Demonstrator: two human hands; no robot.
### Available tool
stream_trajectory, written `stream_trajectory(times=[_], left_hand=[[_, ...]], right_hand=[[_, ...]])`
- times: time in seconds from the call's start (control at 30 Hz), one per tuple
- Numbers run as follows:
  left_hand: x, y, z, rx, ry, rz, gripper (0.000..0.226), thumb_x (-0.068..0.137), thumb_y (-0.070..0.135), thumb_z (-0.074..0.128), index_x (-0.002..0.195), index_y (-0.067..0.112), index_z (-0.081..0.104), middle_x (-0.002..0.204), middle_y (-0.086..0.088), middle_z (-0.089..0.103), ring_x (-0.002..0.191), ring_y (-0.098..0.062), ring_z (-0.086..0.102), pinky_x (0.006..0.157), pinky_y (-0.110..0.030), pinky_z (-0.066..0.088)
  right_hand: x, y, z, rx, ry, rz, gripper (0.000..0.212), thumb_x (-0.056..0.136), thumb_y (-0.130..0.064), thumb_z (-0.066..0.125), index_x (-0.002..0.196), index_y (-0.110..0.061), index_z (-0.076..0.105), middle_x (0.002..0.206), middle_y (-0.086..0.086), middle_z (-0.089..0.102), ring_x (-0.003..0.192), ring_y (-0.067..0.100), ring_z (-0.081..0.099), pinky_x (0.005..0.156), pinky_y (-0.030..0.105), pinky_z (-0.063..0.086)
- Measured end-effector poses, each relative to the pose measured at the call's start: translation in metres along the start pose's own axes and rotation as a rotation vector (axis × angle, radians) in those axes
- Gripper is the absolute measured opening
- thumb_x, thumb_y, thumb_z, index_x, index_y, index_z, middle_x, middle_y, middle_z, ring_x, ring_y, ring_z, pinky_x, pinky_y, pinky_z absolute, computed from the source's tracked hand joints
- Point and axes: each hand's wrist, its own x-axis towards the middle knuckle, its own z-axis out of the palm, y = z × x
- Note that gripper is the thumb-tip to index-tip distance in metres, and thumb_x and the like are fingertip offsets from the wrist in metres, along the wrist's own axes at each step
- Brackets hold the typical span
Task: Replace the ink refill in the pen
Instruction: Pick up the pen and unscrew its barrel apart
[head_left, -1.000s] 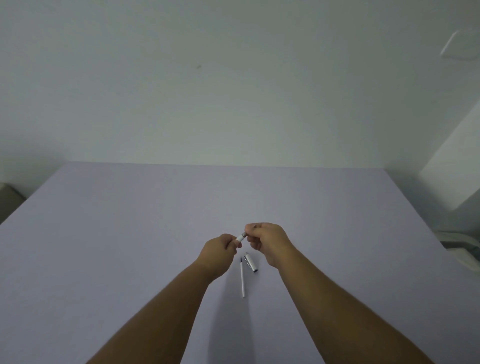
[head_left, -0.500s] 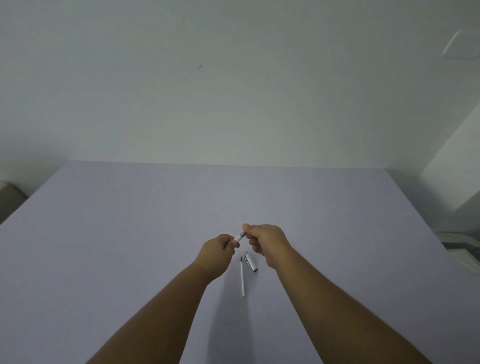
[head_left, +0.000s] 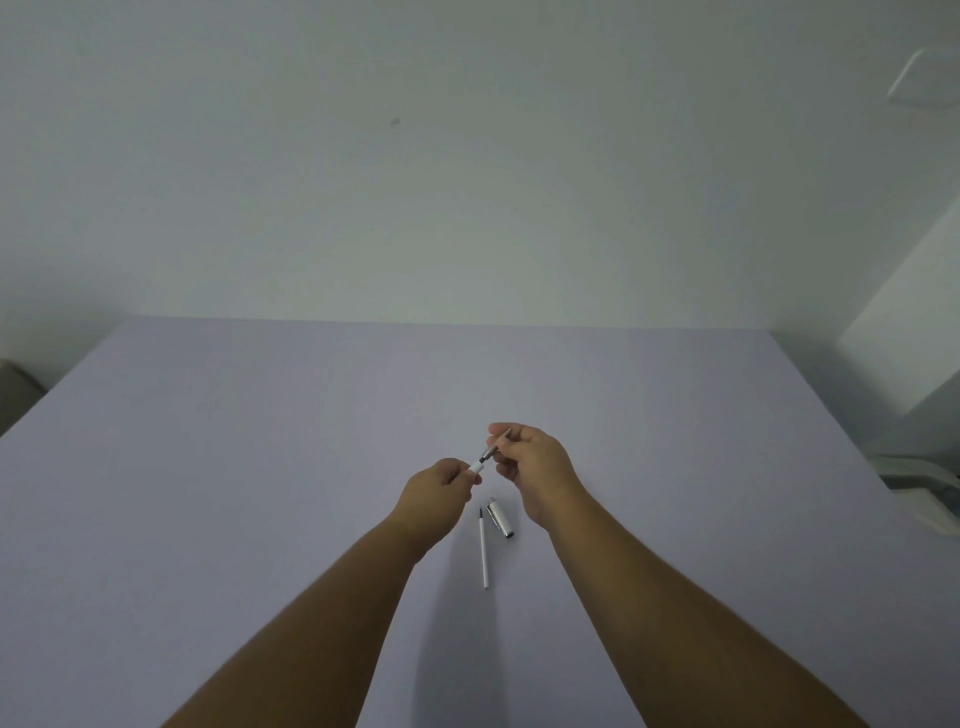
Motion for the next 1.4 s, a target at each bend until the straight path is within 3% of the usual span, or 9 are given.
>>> stream_trajectory(times=[0.17,0.33,0.53,0.6,0.7,0.8,0.87,1.03,1.4], left_hand=[[-0.003,0.003,-0.001,-0.047,-0.033,0.022,0.024,0.096,0.037,0.045,0.108,0.023,0.061,0.082,0.000,0.055,0.067,-0.010,0.046,0.061,-0.022,0.039],[-0.001,0.001,0.000,-0.032,-0.032,0.038,0.019,0.096,0.034,0.044,0.106,0.030,0.060,0.080,-0.005,0.049,0.064,-0.014,0.042,0.059,-0.022,0.037],[0.004,-0.009,-0.001,-0.041,-0.039,-0.009,0.018,0.096,0.032,0.042,0.102,0.027,0.059,0.078,-0.005,0.046,0.056,-0.015,0.035,0.055,-0.022,0.036],[0.007,-0.014,0.001,-0.039,-0.037,-0.033,0.019,0.096,0.031,0.041,0.103,0.026,0.058,0.078,-0.005,0.046,0.055,-0.015,0.035,0.054,-0.022,0.036],[0.011,-0.022,0.008,-0.042,-0.033,-0.071,0.019,0.096,0.031,0.041,0.104,0.026,0.058,0.077,-0.005,0.046,0.058,-0.016,0.038,0.056,-0.024,0.036],[0.016,-0.031,0.015,-0.025,-0.035,-0.100,0.020,0.096,0.032,0.041,0.105,0.025,0.057,0.077,-0.004,0.047,0.064,-0.018,0.042,0.057,-0.024,0.038],[0.019,-0.038,0.020,-0.014,-0.050,-0.114,0.021,0.097,0.033,0.040,0.106,0.025,0.057,0.076,-0.004,0.047,0.061,-0.017,0.042,0.056,-0.023,0.038],[0.022,-0.049,0.027,-0.019,-0.068,-0.148,0.021,0.097,0.033,0.041,0.106,0.025,0.057,0.076,-0.004,0.048,0.058,-0.016,0.040,0.055,-0.023,0.038],[0.026,-0.057,0.028,-0.014,-0.080,-0.167,0.021,0.097,0.035,0.040,0.106,0.026,0.057,0.077,-0.004,0.049,0.060,-0.015,0.042,0.056,-0.023,0.038]], right_hand=[[0.002,-0.003,-0.003,-0.062,-0.013,-0.020,0.028,0.093,0.000,0.048,0.087,-0.017,0.069,0.085,0.001,0.065,0.076,0.014,0.055,0.076,0.026,0.049],[0.005,-0.003,-0.001,-0.058,0.012,-0.028,0.026,0.091,-0.001,0.050,0.087,-0.018,0.069,0.085,0.002,0.065,0.076,0.014,0.054,0.076,0.026,0.049],[0.021,-0.010,-0.010,0.052,0.225,-0.087,0.023,0.092,-0.004,0.050,0.108,-0.012,0.064,0.075,0.000,0.060,0.063,0.008,0.050,0.065,0.018,0.045],[0.027,0.000,-0.016,-0.081,0.235,-0.040,0.025,0.090,-0.004,0.050,0.109,-0.012,0.063,0.072,0.000,0.060,0.061,0.013,0.048,0.062,0.021,0.042],[0.033,0.030,-0.023,-0.549,0.186,0.078,0.027,0.082,-0.007,0.053,0.107,-0.011,0.063,0.082,0.005,0.067,0.066,0.020,0.054,0.058,0.025,0.042],[0.036,0.058,-0.027,-0.926,0.103,0.092,0.022,0.082,-0.007,0.051,0.099,-0.013,0.064,0.105,0.011,0.070,0.085,0.025,0.062,0.074,0.029,0.050],[0.037,0.067,-0.029,-1.045,0.093,0.076,0.027,0.085,-0.004,0.048,0.104,-0.011,0.066,0.112,0.011,0.067,0.100,0.028,0.063,0.082,0.031,0.050],[0.042,0.077,-0.034,-1.160,0.074,0.025,0.032,0.085,-0.003,0.046,0.108,-0.010,0.067,0.115,0.013,0.065,0.107,0.030,0.059,0.086,0.032,0.048],[0.045,0.085,-0.036,-1.159,0.075,0.027,0.028,0.084,-0.005,0.050,0.104,-0.007,0.069,0.112,0.015,0.066,0.105,0.031,0.061,0.088,0.036,0.051]])
